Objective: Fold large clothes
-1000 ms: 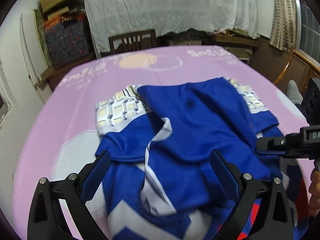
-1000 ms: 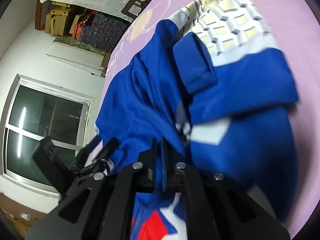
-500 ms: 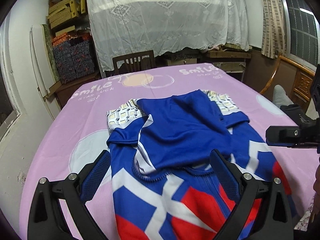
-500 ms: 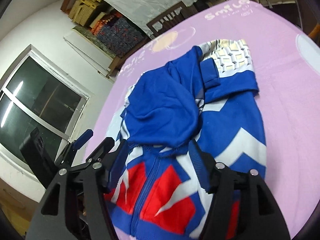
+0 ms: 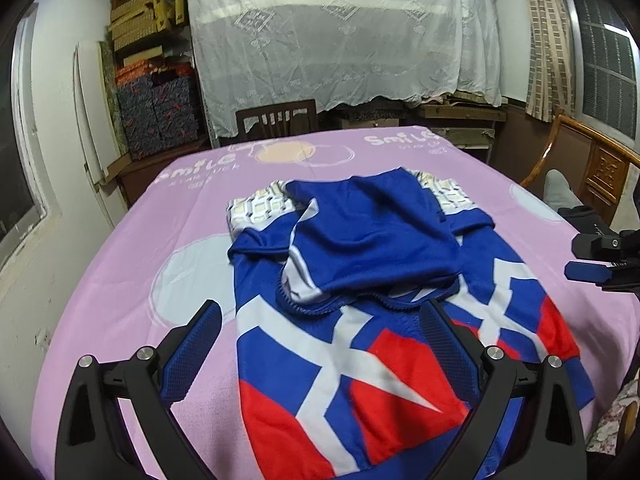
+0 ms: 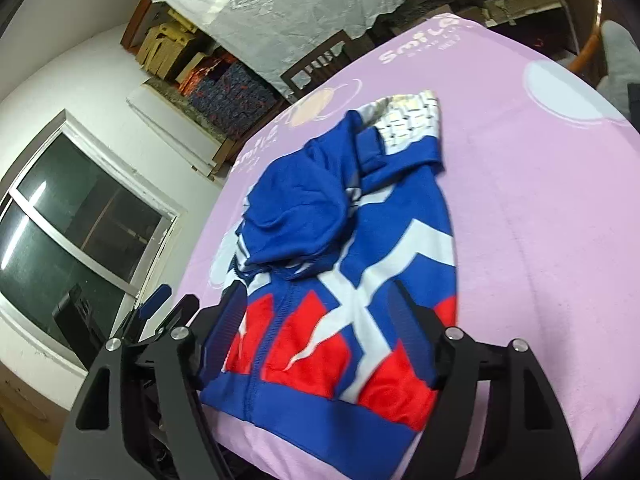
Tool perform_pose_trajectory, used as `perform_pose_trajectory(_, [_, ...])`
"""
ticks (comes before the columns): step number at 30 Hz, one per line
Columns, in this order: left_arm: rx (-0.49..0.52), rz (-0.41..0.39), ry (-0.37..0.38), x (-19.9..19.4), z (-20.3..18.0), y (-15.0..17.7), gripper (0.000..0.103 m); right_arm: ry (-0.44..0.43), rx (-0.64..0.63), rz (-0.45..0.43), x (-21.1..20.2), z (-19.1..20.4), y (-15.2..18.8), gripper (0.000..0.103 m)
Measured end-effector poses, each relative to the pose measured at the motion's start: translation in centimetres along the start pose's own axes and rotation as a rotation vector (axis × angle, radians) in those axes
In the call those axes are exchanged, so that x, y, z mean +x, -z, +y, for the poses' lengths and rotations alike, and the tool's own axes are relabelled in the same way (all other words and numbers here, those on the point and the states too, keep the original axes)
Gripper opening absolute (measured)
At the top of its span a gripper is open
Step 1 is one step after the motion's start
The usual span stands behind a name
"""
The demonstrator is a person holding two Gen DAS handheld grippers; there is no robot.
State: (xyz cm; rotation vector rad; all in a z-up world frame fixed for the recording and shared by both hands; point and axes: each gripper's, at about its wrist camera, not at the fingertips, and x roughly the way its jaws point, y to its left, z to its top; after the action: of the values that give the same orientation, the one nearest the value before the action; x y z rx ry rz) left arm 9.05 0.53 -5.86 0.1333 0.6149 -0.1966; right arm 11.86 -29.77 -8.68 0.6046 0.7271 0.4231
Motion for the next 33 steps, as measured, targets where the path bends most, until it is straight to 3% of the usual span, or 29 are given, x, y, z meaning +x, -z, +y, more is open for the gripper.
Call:
perform_pose_trajectory(8, [-0.062,0.096,0.009,3.5,2.7,0.4,0.1,0.021,0.053,0.035,2.1,-2.9,-1.2,0.073])
perform_pose_trajectory(13, [-0.117,0.151,0.066,5.2,4.2,0.3,0.1,0.04,0.089,0.06,3.6,-4.7,-1.7,0.073])
perform_pose_trajectory(20, [-0.313,0.284,0.358,7.3,7.4,1.4,0.099,0.047,0.103,0.078,4.4,-5.7,-1.7,0.074])
perform_pose_trajectory(33, [-0.439,0.328,0.608,3.5,9.2,5.4,0.099,-0.04,0.125,0.15,2.5,-5.3,1.5,0.075])
